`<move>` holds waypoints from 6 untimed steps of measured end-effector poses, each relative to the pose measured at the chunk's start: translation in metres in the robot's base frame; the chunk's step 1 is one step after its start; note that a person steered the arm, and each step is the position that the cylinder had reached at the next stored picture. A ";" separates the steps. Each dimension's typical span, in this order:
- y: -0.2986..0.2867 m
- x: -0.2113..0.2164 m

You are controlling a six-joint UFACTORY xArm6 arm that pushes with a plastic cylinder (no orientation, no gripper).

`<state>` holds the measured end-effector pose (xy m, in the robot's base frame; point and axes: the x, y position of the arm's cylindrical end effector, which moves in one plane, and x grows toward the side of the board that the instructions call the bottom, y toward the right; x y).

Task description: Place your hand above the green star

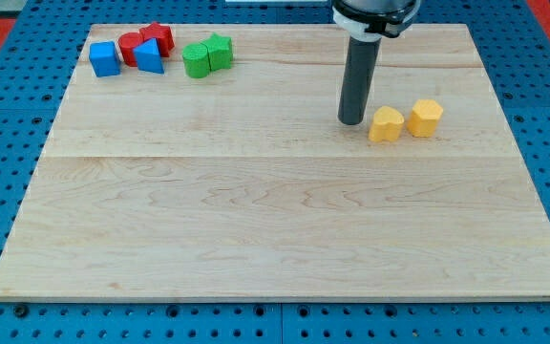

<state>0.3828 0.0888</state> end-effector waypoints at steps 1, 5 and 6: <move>-0.003 0.000; -0.050 -0.142; -0.101 -0.174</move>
